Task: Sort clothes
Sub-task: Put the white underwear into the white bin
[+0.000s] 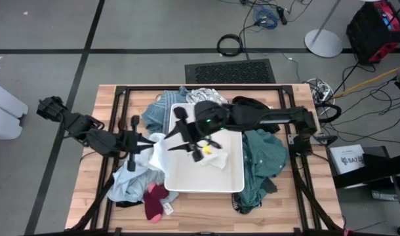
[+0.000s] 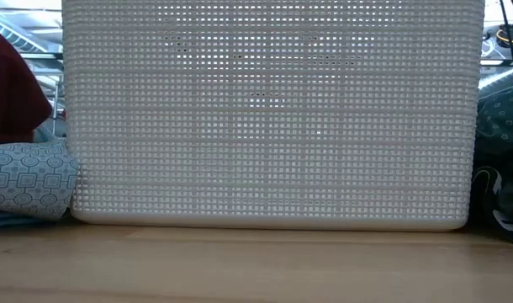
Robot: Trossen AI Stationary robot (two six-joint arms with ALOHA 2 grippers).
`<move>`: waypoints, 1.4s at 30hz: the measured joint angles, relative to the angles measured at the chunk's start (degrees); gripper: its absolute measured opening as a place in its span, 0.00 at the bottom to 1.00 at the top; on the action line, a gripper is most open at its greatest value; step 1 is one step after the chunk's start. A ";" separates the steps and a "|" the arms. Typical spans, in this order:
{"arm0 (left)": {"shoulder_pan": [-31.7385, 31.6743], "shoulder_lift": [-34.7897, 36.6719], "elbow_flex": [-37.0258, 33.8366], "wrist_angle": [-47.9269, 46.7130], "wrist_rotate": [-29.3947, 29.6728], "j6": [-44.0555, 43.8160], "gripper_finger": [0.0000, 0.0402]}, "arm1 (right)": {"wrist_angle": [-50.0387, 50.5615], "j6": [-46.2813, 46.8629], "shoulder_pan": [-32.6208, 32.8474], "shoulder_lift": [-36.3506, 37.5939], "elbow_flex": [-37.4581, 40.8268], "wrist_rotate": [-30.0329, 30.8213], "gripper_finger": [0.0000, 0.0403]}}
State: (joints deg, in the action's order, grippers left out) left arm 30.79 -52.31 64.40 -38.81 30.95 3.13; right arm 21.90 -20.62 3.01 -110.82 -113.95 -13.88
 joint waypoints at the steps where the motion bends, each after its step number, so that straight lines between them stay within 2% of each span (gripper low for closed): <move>1: 0.00 0.02 0.00 0.86 -0.05 0.66 0.00 | -0.67 -0.01 -0.01 -0.94 0.00 0.05 0.44; 12: 0.00 0.02 -0.02 2.10 -1.32 2.26 0.00 | -9.39 1.19 -0.38 -6.42 0.02 0.17 0.41; 15: 0.00 0.01 -0.02 2.02 -1.71 2.03 0.00 | -9.76 1.36 -0.38 -6.94 0.00 0.17 0.30; 18: 0.00 0.00 -0.04 1.49 -0.95 1.58 0.02 | -9.17 1.23 -0.41 -6.99 0.00 0.30 0.10; 20: 0.02 0.00 -0.04 0.63 1.13 -1.29 0.06 | -8.50 0.70 -0.47 -6.86 0.00 0.75 0.04; 26: -0.02 0.00 -0.04 -5.84 5.42 -7.77 0.22 | -1.25 1.30 -1.00 -6.31 -1.31 3.93 0.02; 32: -0.02 0.02 -0.04 -11.31 11.23 -17.40 0.36 | 6.98 0.75 -2.24 -4.88 -7.12 7.64 0.01; 36: -0.04 0.05 -0.02 -14.86 12.40 -22.06 0.40 | 12.52 -0.31 -2.92 -4.22 -14.00 9.78 0.01; 40: 0.00 0.07 -0.07 -16.81 11.41 -23.00 0.40 | 15.88 -1.06 -3.87 -3.61 -21.16 9.80 0.01; 42: 0.00 0.07 -0.07 -17.90 11.29 -23.96 0.40 | 14.27 -1.08 -4.53 -1.61 -20.19 9.89 0.01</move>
State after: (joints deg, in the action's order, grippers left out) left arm 30.79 -52.25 64.34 -56.71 42.24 -20.82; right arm 36.17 -21.70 -1.52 -112.43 -134.15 -3.99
